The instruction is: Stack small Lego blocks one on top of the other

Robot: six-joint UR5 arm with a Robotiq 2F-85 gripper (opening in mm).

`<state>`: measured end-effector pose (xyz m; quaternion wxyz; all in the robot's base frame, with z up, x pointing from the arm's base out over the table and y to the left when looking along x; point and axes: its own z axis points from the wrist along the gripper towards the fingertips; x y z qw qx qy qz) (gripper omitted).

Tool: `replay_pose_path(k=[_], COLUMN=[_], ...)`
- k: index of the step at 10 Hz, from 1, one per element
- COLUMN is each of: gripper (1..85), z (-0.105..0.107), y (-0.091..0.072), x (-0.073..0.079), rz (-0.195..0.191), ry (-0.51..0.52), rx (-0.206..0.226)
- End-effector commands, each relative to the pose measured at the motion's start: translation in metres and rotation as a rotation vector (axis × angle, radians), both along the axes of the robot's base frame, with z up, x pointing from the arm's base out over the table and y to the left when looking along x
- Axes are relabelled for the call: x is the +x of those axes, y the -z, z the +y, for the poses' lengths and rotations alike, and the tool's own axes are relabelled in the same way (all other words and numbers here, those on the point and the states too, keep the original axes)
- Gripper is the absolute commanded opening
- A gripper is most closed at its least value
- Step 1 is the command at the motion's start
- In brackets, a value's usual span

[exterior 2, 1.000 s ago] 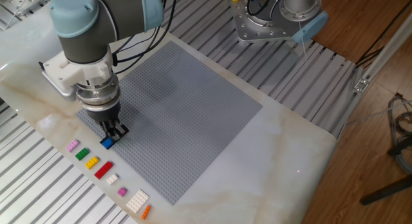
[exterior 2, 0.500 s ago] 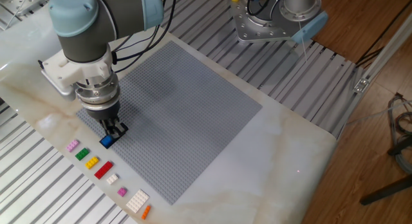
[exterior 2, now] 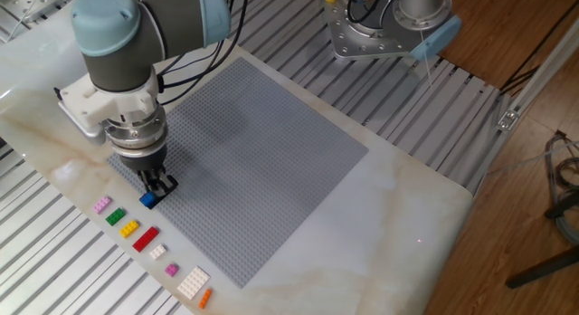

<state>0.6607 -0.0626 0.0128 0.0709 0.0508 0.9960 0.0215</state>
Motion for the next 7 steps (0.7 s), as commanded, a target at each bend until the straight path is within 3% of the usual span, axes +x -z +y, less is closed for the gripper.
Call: replay_pose_path(k=[1,3,7], gripper=[1.0,1.0,1.0], z=[-0.0003,-0.0051,-0.0075], y=[0.0039,0.0129,0.0045], x=[0.0024,0.0093,0.0056], rz=[0.001,-0.023,-0.028], ry=[0.000,-0.016,-0.015], rx=[0.037,0.034,0.034])
